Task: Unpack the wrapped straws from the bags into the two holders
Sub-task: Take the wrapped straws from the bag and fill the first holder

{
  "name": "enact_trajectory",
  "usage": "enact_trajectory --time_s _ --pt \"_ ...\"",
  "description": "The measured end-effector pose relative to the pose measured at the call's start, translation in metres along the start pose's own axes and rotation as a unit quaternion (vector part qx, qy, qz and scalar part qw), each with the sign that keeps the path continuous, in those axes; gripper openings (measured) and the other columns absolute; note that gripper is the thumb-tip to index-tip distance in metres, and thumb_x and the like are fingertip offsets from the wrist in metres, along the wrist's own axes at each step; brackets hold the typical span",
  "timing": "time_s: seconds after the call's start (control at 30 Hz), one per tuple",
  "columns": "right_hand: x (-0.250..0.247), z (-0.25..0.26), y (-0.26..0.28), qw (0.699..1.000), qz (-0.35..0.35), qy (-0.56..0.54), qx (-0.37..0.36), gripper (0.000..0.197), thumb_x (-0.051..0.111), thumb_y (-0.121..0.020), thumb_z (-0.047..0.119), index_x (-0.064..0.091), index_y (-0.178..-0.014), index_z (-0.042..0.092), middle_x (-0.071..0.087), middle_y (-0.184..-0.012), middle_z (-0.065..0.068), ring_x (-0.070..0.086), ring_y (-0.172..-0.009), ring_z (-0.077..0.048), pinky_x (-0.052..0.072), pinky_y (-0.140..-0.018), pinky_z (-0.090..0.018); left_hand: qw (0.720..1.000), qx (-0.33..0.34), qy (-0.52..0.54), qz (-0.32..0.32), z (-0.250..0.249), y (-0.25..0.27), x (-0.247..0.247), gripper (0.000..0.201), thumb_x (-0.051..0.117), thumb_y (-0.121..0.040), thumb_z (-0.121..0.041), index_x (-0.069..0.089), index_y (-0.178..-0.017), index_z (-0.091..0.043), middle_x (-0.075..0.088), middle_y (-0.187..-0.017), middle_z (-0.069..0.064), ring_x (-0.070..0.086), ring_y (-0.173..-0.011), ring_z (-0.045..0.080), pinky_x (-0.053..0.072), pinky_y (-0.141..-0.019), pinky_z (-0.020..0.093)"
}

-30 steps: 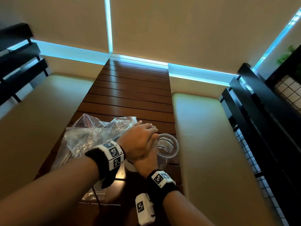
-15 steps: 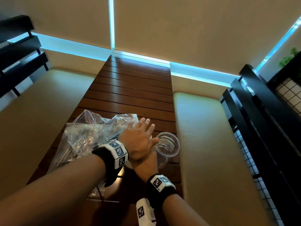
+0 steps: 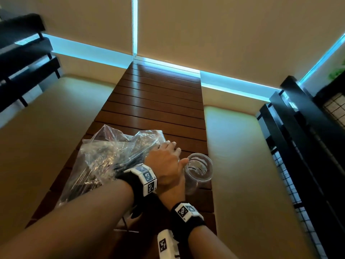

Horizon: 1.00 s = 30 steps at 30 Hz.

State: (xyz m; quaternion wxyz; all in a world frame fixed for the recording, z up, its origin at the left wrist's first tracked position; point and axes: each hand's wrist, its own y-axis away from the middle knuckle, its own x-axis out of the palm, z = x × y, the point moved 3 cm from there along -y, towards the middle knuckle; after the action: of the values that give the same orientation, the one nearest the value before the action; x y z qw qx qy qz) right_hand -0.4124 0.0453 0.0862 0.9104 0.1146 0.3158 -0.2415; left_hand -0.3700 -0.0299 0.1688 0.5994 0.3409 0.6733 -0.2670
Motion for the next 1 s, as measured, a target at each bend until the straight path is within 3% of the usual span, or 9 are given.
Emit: enact_trajectory --time_s 0.1,0.2,0.27,0.4,0.57,0.63,0.73,0.87,1.0 --pt "-0.015 0.028 -0.003 0.994 -0.071 0.018 -0.084 0.045 0.067 -0.083 0.037 0.057 -0.119 0.012 0.064 -0.118 -0.009 0.059 -0.109 -0.028 0.046 -0.1 -0.029 0.997 0.038 0.055 0.045 0.005 0.0 -0.018 0.091 0.0 -0.085 -0.076 0.016 -0.157 -0.024 0.011 -0.165 0.007 0.013 -0.151 0.025 0.009 -0.122 0.054" --pt "-0.029 0.045 0.001 0.993 -0.071 -0.071 -0.062 0.111 0.087 -0.066 0.051 0.025 -0.151 0.018 0.032 -0.145 0.006 0.033 -0.129 -0.006 0.029 -0.103 -0.006 0.985 0.047 0.148 -0.075 0.03 0.003 -0.058 0.091 -0.002 -0.085 -0.078 0.03 -0.151 -0.025 0.029 -0.158 0.005 0.033 -0.142 0.022 0.019 -0.119 0.054" --pt "-0.034 0.058 0.004 0.99 -0.091 -0.075 -0.076 0.122 0.08 -0.066 0.064 0.008 -0.157 0.024 0.016 -0.155 0.009 0.019 -0.137 -0.002 0.025 -0.109 -0.02 0.968 0.009 0.187 -0.165 0.059 0.004 -0.078 0.077 0.008 -0.092 -0.072 0.044 -0.14 -0.023 0.045 -0.141 0.003 0.051 -0.122 0.017 0.036 -0.108 0.048" --pt "-0.046 0.1 -0.003 0.955 -0.216 -0.015 -0.205 0.071 0.063 -0.083 0.055 0.039 -0.141 0.022 0.031 -0.15 -0.005 0.033 -0.139 -0.02 0.037 -0.111 -0.046 0.942 -0.19 0.195 -0.195 0.147 0.011 -0.074 0.042 0.053 -0.092 -0.038 0.05 -0.129 -0.019 0.048 -0.131 0.008 0.057 -0.112 0.028 0.045 -0.1 0.05" --pt "-0.025 0.161 -0.016 0.925 -0.112 0.065 -0.358 0.011 0.064 -0.088 0.014 0.064 -0.099 0.012 0.06 -0.104 -0.002 0.056 -0.096 -0.016 0.053 -0.078 -0.039 0.843 -0.448 0.29 -0.067 0.238 0.049 -0.001 0.092 0.078 -0.063 -0.051 0.045 -0.133 -0.003 0.052 -0.132 0.022 0.053 -0.118 0.038 0.049 -0.097 0.045" --pt "-0.004 0.179 -0.019 0.921 -0.004 0.096 -0.377 0.01 0.058 -0.089 0.007 0.067 -0.094 0.009 0.063 -0.095 -0.004 0.058 -0.084 -0.02 0.054 -0.068 -0.039 0.85 -0.42 0.317 0.009 0.238 0.06 0.021 0.072 0.082 -0.073 -0.034 0.054 -0.128 0.003 0.06 -0.127 0.025 0.06 -0.112 0.039 0.051 -0.089 0.043" --pt "0.034 0.187 -0.029 0.905 0.151 0.18 -0.355 0.024 0.057 -0.087 -0.003 0.072 -0.103 0.007 0.069 -0.102 -0.01 0.064 -0.09 -0.026 0.055 -0.078 -0.037 0.872 -0.366 0.323 -0.039 0.235 0.066 0.027 0.015 0.062 -0.089 -0.019 0.068 -0.092 -0.006 0.069 -0.107 0.023 0.063 -0.103 0.039 0.05 -0.086 0.041" --pt "0.062 0.185 -0.039 0.869 0.249 0.288 -0.315 0.038 0.056 -0.084 -0.009 0.068 -0.117 0.007 0.067 -0.117 -0.014 0.063 -0.107 -0.032 0.05 -0.091 -0.038 0.868 -0.267 0.409 -0.094 0.227 0.059 -0.005 0.014 0.048 -0.098 -0.018 0.054 -0.086 -0.012 0.068 -0.093 0.005 0.064 -0.093 0.028 0.048 -0.084 0.039" --pt "0.064 0.178 -0.06 0.886 0.215 0.299 -0.282 0.048 0.067 -0.087 0.006 0.054 -0.133 0.011 0.068 -0.116 -0.015 0.066 -0.104 -0.034 0.053 -0.089 -0.041 0.883 -0.152 0.424 -0.128 0.211 0.059 -0.05 0.021 0.039 -0.105 -0.025 0.05 -0.09 -0.015 0.067 -0.096 0.009 0.066 -0.088 0.027 0.056 -0.073 0.043"
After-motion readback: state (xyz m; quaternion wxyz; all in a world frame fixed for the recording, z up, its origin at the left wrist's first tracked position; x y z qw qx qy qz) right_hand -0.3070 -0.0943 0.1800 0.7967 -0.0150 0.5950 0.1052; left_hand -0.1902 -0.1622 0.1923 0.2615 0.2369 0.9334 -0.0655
